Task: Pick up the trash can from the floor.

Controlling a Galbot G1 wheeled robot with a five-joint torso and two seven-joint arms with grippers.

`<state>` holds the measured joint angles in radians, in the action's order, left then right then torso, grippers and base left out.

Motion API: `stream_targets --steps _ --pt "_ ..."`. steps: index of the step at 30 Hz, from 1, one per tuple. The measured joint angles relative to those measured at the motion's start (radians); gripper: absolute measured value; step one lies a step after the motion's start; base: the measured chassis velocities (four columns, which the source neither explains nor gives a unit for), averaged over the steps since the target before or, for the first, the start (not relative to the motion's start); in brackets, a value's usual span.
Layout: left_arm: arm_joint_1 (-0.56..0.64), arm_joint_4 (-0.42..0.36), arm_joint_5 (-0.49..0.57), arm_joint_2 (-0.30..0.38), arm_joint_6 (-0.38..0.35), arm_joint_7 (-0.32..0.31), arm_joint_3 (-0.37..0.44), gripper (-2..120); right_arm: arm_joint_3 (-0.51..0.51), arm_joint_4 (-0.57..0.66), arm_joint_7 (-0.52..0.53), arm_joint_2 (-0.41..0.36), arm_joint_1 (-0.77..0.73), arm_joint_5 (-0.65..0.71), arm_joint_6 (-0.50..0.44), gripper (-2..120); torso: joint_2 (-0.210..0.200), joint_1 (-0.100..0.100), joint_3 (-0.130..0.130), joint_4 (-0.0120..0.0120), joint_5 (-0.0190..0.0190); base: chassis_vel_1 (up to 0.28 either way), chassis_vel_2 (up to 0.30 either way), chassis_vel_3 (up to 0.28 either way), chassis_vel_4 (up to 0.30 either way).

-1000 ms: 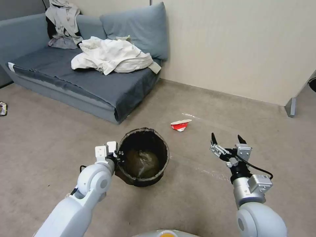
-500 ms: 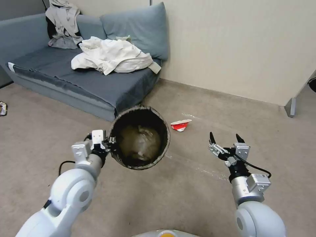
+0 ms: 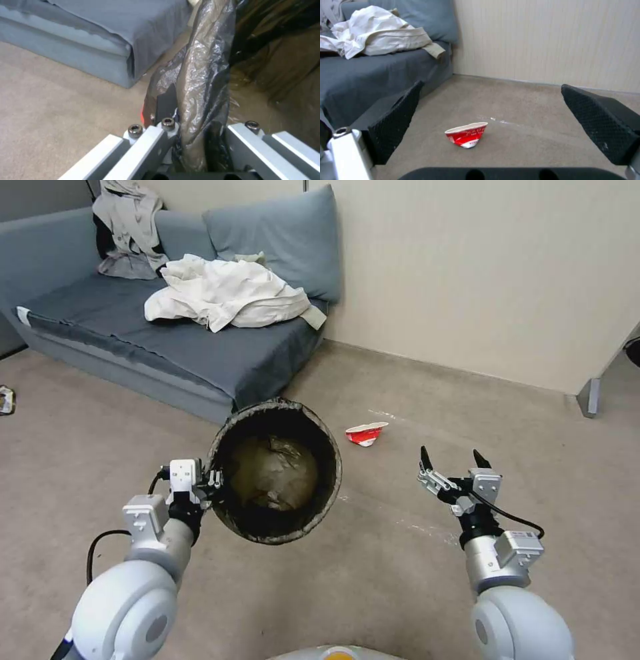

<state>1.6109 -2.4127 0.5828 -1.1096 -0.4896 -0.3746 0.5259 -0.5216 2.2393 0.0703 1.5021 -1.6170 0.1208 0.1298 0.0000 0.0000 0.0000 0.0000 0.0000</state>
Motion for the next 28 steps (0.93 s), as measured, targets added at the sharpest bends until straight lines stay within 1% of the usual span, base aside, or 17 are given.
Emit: stream_targets --steps 4,12,28 --pt "0.007 -0.003 -0.015 -0.004 0.009 0.015 0.001 1 0.0 0.0 0.0 0.003 0.0 0.0 0.0 100 0.0 0.0 0.0 0.0 0.0 0.0 0.0 0.0 0.0" --pt "0.008 -0.003 -0.042 -0.007 0.014 0.021 -0.011 1 -0.003 0.001 0.0 0.002 -0.002 -0.001 0.0 100 0.0 0.0 0.0 0.0 0.0 0.0 0.0 0.0 0.0" --pt "0.002 0.0 -0.042 -0.009 0.007 0.019 -0.016 1 -0.002 0.002 0.0 0.0 -0.001 -0.001 0.0 100 0.0 0.0 0.0 0.0001 0.0 0.0 0.0 0.0 0.0"
